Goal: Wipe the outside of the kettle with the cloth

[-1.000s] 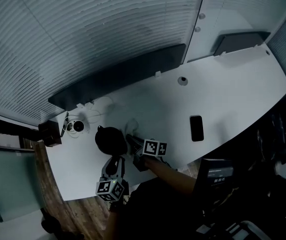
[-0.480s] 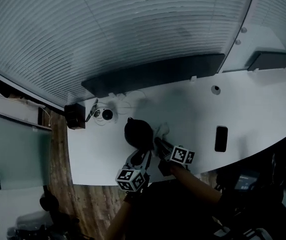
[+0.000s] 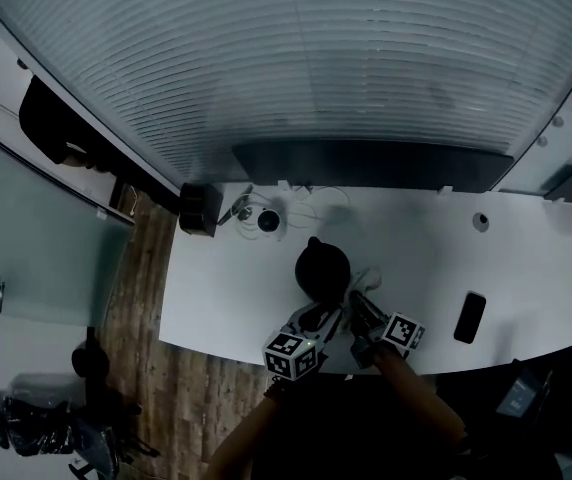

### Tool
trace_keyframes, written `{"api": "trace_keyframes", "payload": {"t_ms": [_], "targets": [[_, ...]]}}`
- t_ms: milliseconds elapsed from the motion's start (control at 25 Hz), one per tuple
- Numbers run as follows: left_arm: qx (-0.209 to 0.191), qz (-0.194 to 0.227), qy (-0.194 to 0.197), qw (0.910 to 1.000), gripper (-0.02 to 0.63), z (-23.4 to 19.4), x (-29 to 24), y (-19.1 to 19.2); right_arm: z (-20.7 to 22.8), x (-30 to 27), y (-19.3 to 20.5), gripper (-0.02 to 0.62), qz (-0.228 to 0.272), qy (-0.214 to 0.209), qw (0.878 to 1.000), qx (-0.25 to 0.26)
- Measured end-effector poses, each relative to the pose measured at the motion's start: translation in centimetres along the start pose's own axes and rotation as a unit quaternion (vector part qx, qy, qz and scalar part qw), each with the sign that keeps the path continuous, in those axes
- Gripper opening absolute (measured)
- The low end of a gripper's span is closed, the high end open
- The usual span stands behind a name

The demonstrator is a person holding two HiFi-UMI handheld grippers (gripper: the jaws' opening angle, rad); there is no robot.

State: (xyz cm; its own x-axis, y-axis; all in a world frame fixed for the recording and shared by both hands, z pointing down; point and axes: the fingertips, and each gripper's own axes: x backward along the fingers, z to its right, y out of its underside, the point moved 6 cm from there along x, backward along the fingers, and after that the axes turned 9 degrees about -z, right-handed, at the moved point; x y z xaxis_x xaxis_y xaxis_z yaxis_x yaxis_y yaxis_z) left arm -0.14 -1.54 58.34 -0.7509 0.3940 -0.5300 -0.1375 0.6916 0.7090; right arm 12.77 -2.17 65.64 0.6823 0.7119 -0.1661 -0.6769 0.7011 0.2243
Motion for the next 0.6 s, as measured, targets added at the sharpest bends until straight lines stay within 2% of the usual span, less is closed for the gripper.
{"api": "trace_keyframes", "payload": {"t_ms": [80,120,280,360,400,480,600], "targets": [[-0.019,-0.009,0.004,0.9998,0.118,0.2,0.1,0.5,2.0,0.6,0.2,0.035,-0.015,0.03,0.999,-0.032],[-0.029,-0.014,0.006,0.9995,0.118,0.2,0.2,0.8,1.9,0.6,-0.2,0.035,-0.021,0.026,0.999,-0.033],[-0.053,-0.014,0.014,0.9984,0.118,-0.4,1.3,1.9,-3.4,-1.3,-4.2,0.035,-0.048,-0.042,0.997,0.038],[-0.073,-0.016,0.015,0.9971,0.118,-0.5,1.5,2.3,-5.1,-2.5,-5.6,0.035,-0.077,-0.058,0.992,0.079],[-0.084,-0.017,0.015,0.9963,0.118,-0.6,1.5,2.4,-4.8,-3.0,-6.1,0.035,-0.091,-0.054,0.99,0.091],[-0.101,-0.02,0.019,0.9945,0.118,-0.8,1.9,2.5,-2.5,-3.5,-6.7,0.035,-0.106,-0.037,0.991,0.075],[-0.119,-0.025,0.022,0.9923,0.12,-1.4,2.8,2.6,1.3,-4.1,-6.6,0.035,-0.132,0.026,0.99,0.046]]}}
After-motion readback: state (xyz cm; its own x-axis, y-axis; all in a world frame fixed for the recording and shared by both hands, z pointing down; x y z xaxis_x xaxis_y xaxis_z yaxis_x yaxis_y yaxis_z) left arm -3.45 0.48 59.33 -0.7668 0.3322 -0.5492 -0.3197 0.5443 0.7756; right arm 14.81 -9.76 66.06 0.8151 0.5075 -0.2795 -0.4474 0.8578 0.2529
